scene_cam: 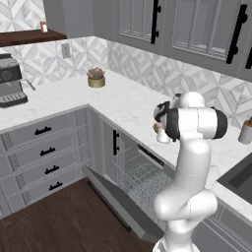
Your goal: Pick up the cup and bowl from the counter, place them in the dishwasher, and close the dishwasher door.
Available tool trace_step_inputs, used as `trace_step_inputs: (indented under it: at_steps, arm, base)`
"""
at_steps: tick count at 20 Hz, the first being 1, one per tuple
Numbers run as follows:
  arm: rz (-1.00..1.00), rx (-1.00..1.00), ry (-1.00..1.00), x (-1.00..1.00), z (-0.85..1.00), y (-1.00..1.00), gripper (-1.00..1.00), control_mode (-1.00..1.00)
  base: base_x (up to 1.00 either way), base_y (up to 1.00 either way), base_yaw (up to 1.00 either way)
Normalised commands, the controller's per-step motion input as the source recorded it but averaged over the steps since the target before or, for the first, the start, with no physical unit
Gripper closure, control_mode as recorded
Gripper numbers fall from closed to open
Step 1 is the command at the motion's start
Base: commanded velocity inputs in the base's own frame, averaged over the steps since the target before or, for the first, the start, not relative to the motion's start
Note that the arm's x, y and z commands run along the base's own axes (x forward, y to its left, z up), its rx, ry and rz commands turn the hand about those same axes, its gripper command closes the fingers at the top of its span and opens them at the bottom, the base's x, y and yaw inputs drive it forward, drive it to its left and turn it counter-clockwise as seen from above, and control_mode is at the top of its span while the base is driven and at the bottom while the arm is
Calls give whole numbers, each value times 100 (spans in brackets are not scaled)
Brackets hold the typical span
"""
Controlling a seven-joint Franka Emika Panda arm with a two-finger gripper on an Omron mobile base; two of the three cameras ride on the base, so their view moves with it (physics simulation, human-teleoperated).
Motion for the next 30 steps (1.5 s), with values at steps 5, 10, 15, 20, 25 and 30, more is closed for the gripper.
trace_step_inputs:
  at_steps: [5,10,15,20,25,30]
  arm:
    - [3,-1,0,-87,0,32,100,-100]
    - [7,-2,0,-75,6,41,100,-100]
    - [4,-3,-1,-61,22,44,100,-100]
    - [0,-6,0,-41,21,53,100,-100]
    - [-1,-8,1,-11,5,54,100,-100]
    - [-11,-1,2,0,0,38,100,-100]
  base:
    - [0,0,0]
    - [0,0,0]
    - [0,0,0]
    - [0,0,0]
    - [0,0,0]
    - [0,0,0]
